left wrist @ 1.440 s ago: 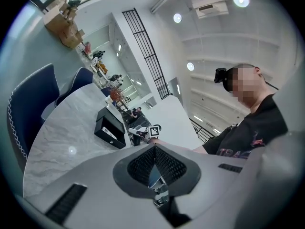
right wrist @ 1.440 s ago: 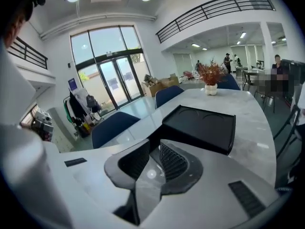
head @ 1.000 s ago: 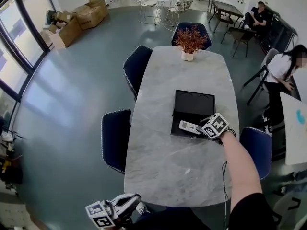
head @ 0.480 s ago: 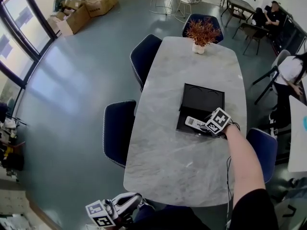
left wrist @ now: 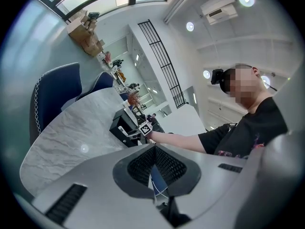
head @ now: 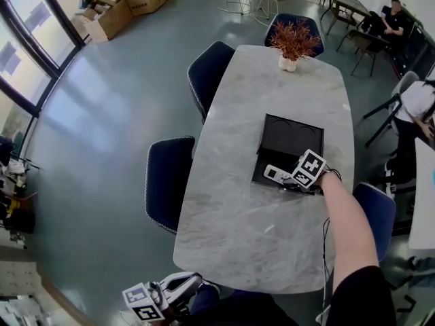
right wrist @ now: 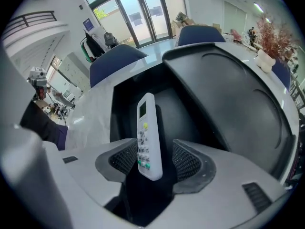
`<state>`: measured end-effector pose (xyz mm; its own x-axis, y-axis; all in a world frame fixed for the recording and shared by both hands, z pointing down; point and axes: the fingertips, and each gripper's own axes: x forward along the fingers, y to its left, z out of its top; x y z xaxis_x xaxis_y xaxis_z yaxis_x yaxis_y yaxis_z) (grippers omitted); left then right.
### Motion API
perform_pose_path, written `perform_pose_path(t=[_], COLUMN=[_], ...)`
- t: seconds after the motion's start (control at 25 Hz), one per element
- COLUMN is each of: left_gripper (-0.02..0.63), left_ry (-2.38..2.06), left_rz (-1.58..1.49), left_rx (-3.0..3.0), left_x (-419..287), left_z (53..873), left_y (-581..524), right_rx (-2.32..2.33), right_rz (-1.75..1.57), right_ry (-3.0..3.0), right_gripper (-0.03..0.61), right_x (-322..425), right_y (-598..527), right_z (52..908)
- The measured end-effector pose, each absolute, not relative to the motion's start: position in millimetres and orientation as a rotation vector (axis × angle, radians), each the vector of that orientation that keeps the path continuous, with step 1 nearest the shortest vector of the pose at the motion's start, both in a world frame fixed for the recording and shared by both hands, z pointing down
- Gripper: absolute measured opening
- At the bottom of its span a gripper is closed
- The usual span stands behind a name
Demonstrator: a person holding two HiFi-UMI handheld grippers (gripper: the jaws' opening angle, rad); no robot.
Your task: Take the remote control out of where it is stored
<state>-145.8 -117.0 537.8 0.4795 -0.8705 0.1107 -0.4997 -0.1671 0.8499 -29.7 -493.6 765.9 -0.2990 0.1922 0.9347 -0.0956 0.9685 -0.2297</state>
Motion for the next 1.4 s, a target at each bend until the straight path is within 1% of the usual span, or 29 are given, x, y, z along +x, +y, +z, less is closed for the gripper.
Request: perform_pose_path(t=[0.2,0.44,0.88,1.12,1.2,1.4], left_gripper=[0.008,0.008,0.008,0.008,0.008,0.008], left_ry=[-1.162,-1.161,-1.158,-1.150,-1.146,-1.143], left_rz=[-0.521,-0.526,-0.520,-0.515,-0.514,-0.517], left_rx=[1.817,1.809,1.808,1.807,1.809,1.816], left_x=[-145,-143,-137,-138,-137,-135], left_z=[539,540,543,540,542,544], left_y=[-118,-116,-119,-122,-123,-122], right_rx=[-0.091,-0.132,-0.110,-0.059,-0.041,0.032], right_rz=[0.220,0.011,-0.115,-0.314,-0.303,-0.143], right_ry=[-1.832,-1.771,-1.799,-1.793,-1.801,-1.881], right_gripper=[0.219,0.215,0.207,0.206,0.206,0.202], right_x=[-30,-29,-29,-41,-41,-36], right_y=[-490,-488,-490,-500,-502,-503], right_z=[774,776,775,767,767,768])
